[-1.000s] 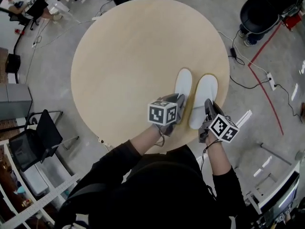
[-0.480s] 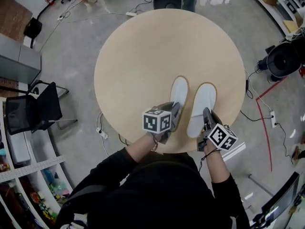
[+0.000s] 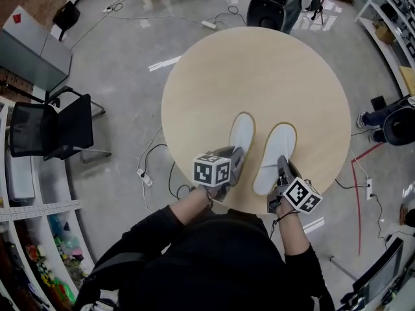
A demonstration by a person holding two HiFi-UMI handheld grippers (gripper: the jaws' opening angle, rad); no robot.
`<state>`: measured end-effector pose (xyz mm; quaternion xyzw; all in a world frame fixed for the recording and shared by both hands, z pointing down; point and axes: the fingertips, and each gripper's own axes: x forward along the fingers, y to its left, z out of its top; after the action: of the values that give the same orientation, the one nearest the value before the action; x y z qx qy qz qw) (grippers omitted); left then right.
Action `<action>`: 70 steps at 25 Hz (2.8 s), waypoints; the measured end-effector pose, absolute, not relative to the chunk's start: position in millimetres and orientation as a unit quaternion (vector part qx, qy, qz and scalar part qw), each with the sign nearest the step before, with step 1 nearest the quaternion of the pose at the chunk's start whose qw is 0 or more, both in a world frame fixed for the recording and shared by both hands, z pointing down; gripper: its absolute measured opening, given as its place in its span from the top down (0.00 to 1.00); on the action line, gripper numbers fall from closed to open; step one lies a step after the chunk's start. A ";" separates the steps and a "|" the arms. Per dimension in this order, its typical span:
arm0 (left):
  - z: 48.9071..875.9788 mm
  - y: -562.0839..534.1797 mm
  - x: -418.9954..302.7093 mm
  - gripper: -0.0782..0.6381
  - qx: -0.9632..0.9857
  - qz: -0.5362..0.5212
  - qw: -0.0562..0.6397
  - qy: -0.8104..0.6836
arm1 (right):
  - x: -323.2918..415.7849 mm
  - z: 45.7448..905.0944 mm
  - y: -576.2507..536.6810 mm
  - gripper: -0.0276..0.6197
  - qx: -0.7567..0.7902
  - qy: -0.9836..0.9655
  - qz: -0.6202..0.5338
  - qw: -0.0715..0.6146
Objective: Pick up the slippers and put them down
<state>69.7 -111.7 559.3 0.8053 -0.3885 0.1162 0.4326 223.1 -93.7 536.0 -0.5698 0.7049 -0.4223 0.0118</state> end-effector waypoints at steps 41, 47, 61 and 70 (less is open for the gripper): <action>594.0 -301.6 -224.7 0.84 0.781 0.152 0.441 -0.415 | -67.6 575.8 -257.0 0.91 -0.554 0.690 -0.465 0.020; 613.3 -356.0 -266.8 0.84 0.782 0.173 0.437 -0.410 | -106.3 582.8 -313.4 0.91 -0.568 0.688 -0.453 0.014; 641.2 -423.7 -275.5 0.84 0.775 0.178 0.460 -0.395 | -154.2 617.0 -373.9 0.91 -0.564 0.684 -0.463 -0.004; 637.8 -428.7 -266.1 0.84 0.776 0.148 0.462 -0.404 | -140.4 613.5 -383.8 0.91 -0.575 0.679 -0.457 -0.003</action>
<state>-266.1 -428.7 637.8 0.7759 -0.4035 0.1483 0.4617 -140.4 -383.8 613.5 -0.5746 0.6791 -0.4568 -0.0035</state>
